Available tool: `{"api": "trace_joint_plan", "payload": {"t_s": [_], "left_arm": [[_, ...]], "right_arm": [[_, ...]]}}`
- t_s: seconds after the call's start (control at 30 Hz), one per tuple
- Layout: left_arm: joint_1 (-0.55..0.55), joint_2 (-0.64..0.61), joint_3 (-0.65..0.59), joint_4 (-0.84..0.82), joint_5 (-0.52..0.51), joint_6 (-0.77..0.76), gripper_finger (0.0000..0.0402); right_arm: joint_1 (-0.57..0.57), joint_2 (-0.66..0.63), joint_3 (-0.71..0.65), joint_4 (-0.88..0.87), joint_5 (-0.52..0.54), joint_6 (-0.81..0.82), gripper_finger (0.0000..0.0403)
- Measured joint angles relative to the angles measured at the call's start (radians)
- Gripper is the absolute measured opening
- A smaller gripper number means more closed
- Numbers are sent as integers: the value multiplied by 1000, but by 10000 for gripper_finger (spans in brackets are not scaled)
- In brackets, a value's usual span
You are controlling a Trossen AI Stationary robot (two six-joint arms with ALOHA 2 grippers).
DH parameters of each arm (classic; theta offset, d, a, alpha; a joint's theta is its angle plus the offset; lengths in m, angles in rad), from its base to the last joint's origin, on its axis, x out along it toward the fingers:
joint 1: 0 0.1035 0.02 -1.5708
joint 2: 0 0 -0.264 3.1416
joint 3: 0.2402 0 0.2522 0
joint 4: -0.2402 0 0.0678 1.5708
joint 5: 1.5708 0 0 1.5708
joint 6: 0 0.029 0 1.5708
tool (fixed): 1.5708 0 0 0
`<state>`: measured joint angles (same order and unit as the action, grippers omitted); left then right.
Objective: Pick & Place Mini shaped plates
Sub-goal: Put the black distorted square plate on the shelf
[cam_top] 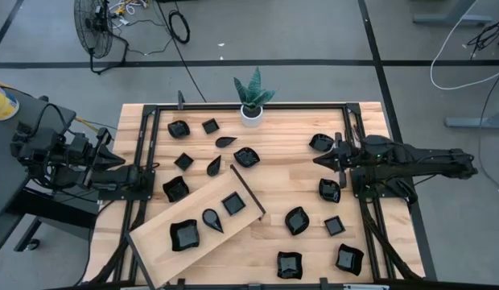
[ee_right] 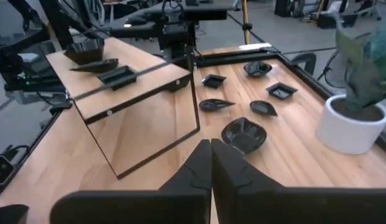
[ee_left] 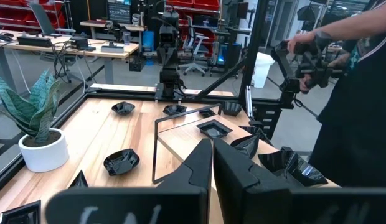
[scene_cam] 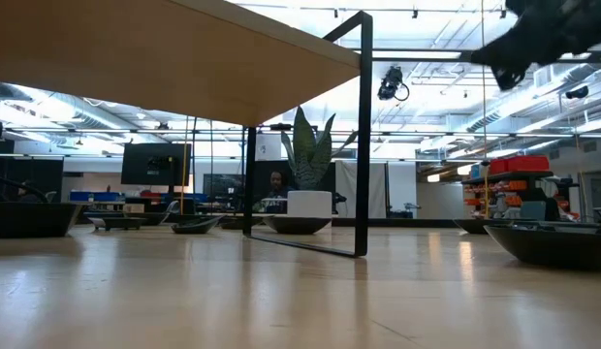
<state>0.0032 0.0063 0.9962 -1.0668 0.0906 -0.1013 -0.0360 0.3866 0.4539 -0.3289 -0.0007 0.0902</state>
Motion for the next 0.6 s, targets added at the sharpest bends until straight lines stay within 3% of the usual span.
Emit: {"api": "trace_joint_plan", "payload": {"t_s": [0.6], "left_arm": [[0, 0, 0, 0, 0, 0, 18]], "right_arm": [[2, -79, 280, -271, -78, 43, 2]]}}
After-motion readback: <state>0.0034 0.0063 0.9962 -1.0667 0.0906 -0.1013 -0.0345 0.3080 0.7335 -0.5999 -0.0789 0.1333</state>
